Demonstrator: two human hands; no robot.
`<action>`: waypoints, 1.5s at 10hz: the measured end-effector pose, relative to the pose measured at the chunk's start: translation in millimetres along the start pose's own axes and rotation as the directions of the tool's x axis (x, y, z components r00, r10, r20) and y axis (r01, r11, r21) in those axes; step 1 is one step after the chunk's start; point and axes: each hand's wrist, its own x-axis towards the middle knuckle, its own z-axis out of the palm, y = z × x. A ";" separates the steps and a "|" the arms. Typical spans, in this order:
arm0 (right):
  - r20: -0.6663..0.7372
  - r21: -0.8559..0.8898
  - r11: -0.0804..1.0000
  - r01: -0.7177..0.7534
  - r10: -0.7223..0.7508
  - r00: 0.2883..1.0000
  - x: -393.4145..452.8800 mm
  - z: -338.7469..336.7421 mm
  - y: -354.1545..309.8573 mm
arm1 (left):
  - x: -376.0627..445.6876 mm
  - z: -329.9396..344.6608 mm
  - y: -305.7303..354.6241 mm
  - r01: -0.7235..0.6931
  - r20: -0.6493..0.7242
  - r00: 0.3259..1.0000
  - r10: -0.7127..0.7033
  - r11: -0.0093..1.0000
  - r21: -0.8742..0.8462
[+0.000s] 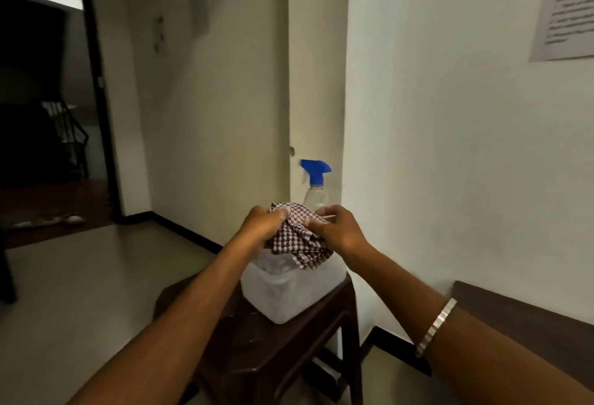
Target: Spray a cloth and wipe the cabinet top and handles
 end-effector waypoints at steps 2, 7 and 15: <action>0.043 -0.296 0.954 0.037 -0.025 0.999 20.7 35.1 1.1 | 13.7 -18.3 -16.5 0.012 -0.119 0.992 0.035 0.930 0.368; 0.387 -0.888 0.379 0.259 0.314 0.867 40.7 77.0 16.9 | 27.8 -9.6 -36.2 -0.050 0.033 0.999 0.044 0.481 0.875; 0.363 -0.799 0.459 0.390 -0.149 0.920 9.8 15.4 -2.1 | 25.3 10.1 -34.0 -0.266 0.061 0.937 0.343 0.592 0.761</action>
